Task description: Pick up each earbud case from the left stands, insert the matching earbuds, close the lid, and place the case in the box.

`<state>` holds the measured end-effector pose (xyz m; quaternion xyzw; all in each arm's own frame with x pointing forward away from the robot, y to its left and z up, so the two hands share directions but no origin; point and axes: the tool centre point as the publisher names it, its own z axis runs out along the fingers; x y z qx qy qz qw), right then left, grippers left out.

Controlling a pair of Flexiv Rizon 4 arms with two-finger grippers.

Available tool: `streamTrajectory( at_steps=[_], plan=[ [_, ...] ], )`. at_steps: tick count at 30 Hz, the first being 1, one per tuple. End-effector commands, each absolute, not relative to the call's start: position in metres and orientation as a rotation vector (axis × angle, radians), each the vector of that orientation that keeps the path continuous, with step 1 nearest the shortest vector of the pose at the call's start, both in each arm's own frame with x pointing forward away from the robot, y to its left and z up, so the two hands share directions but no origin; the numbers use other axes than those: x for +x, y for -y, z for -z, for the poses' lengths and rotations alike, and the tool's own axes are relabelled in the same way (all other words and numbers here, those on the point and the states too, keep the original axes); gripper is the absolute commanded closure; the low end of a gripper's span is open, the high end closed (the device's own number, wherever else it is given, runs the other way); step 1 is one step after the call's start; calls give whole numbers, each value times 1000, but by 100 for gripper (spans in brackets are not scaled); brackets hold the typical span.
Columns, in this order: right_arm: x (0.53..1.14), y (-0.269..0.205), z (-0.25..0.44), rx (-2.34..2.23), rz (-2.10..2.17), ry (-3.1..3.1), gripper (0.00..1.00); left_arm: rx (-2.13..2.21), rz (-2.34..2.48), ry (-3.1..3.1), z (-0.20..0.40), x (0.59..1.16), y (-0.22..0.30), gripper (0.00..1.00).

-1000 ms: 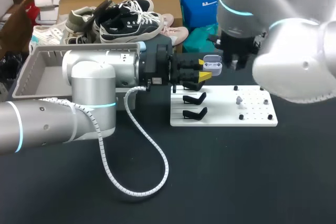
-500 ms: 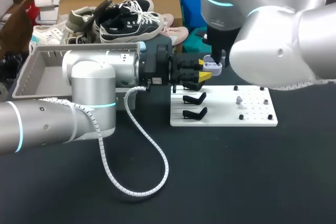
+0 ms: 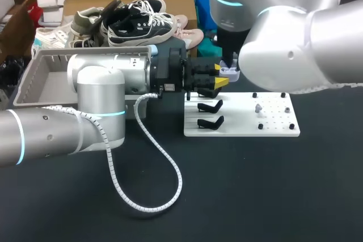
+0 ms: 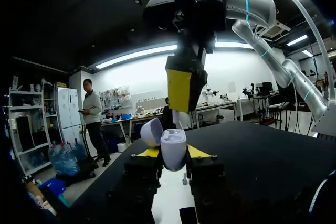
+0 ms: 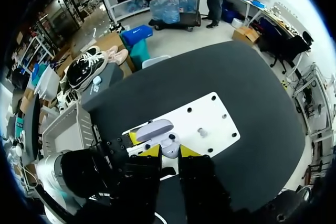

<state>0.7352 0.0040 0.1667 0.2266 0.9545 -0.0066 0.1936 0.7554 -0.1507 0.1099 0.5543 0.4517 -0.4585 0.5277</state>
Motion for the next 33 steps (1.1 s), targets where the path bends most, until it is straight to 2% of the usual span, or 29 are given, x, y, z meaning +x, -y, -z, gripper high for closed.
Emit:
streamTrajectory(
  at_steps=[1,33],
  plan=[
    [737,-6,-163,634,22,-2684,100,1324,1096,-1078,-109,756,151,100],
    [747,-5,-153,650,18,-2702,100,1324,1096,-1078,-109,756,151,100]
  ],
)
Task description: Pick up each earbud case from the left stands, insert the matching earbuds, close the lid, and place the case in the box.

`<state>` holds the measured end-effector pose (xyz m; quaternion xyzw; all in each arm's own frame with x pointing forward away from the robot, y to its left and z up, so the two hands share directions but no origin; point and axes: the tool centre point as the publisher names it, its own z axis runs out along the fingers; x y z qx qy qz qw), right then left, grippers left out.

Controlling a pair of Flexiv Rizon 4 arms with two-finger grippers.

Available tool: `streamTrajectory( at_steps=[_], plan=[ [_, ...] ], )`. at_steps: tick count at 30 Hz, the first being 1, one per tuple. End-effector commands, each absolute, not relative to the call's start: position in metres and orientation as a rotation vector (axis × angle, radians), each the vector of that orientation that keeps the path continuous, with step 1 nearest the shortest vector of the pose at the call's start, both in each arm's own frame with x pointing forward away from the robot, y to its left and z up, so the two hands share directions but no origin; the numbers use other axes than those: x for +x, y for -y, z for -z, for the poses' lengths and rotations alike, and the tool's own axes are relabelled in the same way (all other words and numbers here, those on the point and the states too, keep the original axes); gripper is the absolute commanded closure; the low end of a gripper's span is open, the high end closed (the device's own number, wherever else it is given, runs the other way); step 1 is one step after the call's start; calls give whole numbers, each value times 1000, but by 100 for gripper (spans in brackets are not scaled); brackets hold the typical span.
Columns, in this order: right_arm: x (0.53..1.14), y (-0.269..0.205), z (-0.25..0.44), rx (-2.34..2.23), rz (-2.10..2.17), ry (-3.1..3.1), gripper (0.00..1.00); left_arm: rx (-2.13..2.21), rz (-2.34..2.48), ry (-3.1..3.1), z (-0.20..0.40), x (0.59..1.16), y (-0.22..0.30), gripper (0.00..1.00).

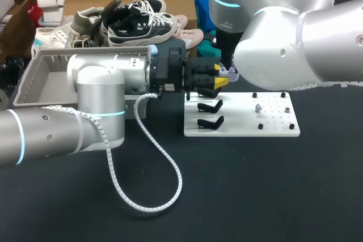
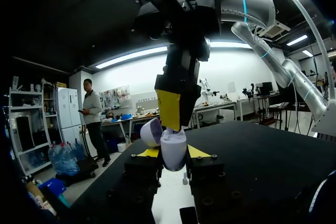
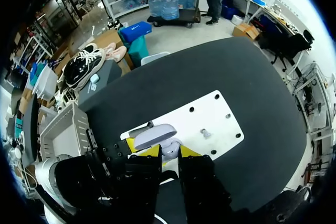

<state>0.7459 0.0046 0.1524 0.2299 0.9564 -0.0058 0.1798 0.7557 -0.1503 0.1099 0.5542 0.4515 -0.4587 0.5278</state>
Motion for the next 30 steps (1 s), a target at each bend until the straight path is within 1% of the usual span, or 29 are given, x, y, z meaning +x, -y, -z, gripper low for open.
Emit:
streamTrajectory(
  at_steps=[1,4,5,7,8,9,10,11,12,15,16,17,25,28,30],
  plan=[
    [747,-4,-152,647,15,-2703,100,1324,1096,-1078,-109,756,151,100],
    [748,-4,-151,640,11,-2712,100,1324,1096,-1078,-109,756,151,100],
    [748,-4,-150,639,6,-2715,96,1324,1096,-1078,-109,756,151,100],
    [748,-4,-150,628,-12,-2725,62,1324,1096,-1078,-109,756,151,100],
    [748,-4,-150,626,-12,-2725,53,1324,1096,-1078,-109,756,151,100],
    [748,-4,-150,624,-13,-2723,47,1324,1096,-1078,-109,756,151,100],
    [748,-4,-150,620,-16,-2724,44,1324,1096,-1078,-109,756,151,100],
    [747,-5,-150,618,-22,-2725,34,1324,1096,-1078,-109,756,151,100],
    [745,-5,-150,613,-22,-2722,30,1324,1096,-1078,-109,756,151,100],
    [740,-4,-153,602,-32,-2718,25,1324,1096,-1078,-109,756,151,100],
    [738,-3,-154,594,-33,-2714,27,1324,1096,-1078,-109,756,151,100],
    [734,-2,-155,579,-37,-2710,25,1324,1096,-1078,-109,756,151,100],
    [704,28,-149,515,-124,-2711,25,1324,1096,-1078,-109,756,151,100],
    [698,38,-143,496,-151,-2708,29,1324,1096,-1078,-109,756,151,100],
    [697,44,-136,494,-151,-2709,38,1324,1096,-1078,-109,756,151,100]
  ],
)
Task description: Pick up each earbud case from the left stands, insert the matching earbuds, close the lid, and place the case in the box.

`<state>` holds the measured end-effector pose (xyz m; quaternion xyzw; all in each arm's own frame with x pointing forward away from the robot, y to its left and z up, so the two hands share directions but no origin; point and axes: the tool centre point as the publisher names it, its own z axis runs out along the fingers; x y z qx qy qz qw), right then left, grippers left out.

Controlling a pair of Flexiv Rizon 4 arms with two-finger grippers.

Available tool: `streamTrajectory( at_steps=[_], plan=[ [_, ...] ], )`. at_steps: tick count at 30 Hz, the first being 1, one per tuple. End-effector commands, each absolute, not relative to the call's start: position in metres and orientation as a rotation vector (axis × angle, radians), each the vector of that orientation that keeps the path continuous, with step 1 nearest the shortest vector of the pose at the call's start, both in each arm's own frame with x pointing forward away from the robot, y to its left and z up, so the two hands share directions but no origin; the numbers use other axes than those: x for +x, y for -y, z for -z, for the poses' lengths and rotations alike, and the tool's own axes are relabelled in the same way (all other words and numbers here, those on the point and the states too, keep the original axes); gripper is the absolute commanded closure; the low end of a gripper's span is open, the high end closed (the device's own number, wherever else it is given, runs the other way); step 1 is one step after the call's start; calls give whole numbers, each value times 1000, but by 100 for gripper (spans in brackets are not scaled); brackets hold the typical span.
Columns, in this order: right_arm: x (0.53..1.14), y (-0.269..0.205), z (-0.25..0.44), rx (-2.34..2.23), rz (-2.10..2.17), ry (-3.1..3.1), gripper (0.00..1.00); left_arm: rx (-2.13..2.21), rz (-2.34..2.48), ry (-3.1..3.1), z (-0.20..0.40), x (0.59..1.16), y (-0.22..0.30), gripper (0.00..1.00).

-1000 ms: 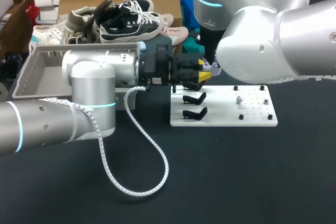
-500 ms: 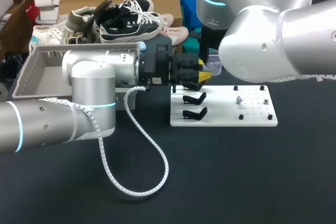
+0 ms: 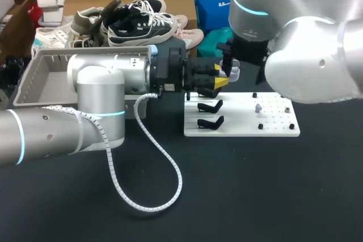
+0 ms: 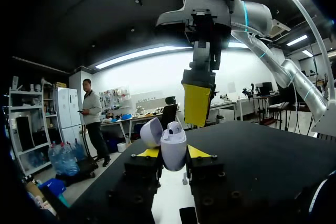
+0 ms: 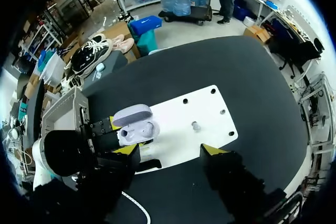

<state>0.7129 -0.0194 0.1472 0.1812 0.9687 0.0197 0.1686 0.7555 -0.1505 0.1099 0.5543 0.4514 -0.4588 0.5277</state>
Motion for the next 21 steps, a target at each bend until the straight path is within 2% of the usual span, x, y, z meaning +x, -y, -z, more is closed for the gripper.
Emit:
streamTrajectory(
  at_steps=[1,10,14,19,21],
  plan=[
    [697,47,-133,494,-153,-2710,40,1324,1096,-1078,-109,756,151,100],
    [700,61,-112,503,-175,-2734,31,1324,1096,-1078,-109,756,151,100],
    [700,62,-109,491,-181,-2737,33,1324,1096,-1078,-109,756,151,100],
    [701,62,-108,455,-185,-2720,30,1324,1096,-1078,-109,756,151,100],
    [699,62,-110,442,-202,-2711,16,1324,1096,-1078,-109,756,151,100]
  ],
)
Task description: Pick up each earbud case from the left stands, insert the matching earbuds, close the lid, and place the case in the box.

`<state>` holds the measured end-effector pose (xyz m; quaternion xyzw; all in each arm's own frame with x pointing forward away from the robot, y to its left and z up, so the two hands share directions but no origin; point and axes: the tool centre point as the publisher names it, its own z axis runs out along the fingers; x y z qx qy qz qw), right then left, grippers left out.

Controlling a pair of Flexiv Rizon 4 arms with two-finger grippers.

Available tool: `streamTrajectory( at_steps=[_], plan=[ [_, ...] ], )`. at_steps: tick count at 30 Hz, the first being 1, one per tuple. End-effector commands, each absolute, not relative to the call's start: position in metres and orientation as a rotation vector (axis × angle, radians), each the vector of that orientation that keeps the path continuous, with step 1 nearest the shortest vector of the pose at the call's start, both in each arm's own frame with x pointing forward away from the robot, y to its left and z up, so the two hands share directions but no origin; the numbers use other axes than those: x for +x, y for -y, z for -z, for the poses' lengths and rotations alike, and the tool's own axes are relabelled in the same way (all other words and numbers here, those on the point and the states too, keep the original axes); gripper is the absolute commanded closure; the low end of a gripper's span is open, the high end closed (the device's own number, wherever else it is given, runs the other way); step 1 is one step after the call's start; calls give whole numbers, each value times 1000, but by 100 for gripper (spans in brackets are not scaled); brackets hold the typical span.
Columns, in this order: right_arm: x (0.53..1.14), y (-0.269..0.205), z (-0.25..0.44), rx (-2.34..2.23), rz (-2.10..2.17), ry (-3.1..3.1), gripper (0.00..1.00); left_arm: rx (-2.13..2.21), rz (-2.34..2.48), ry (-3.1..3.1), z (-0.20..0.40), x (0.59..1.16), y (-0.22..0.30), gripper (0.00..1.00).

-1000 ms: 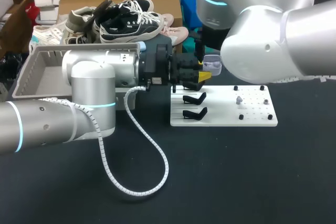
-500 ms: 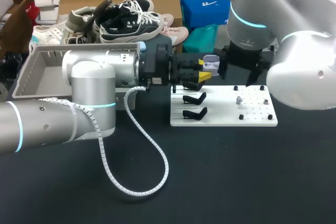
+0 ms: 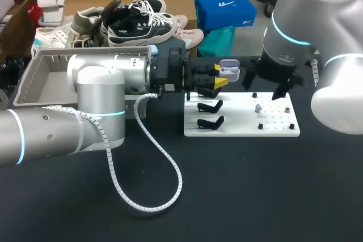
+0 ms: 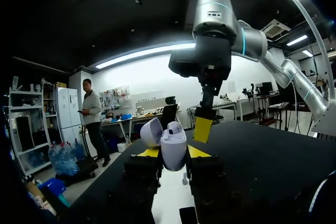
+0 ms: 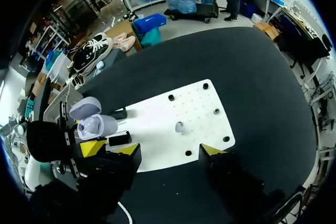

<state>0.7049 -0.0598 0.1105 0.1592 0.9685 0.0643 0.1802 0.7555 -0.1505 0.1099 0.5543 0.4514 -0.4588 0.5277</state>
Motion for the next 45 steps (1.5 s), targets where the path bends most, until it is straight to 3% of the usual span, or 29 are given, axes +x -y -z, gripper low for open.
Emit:
streamTrajectory(
  at_steps=[1,19,36,45],
  plan=[
    [699,62,-110,443,-192,-2708,17,1324,1096,-1078,-109,756,151,100],
    [710,60,-87,354,-189,-2726,18,1324,1096,-1078,-109,756,151,100],
    [722,66,-52,383,-191,-2789,29,1324,1096,-1078,-109,756,151,100],
    [723,69,-44,413,-192,-2802,27,1324,1096,-1078,-109,756,151,100]
  ],
)
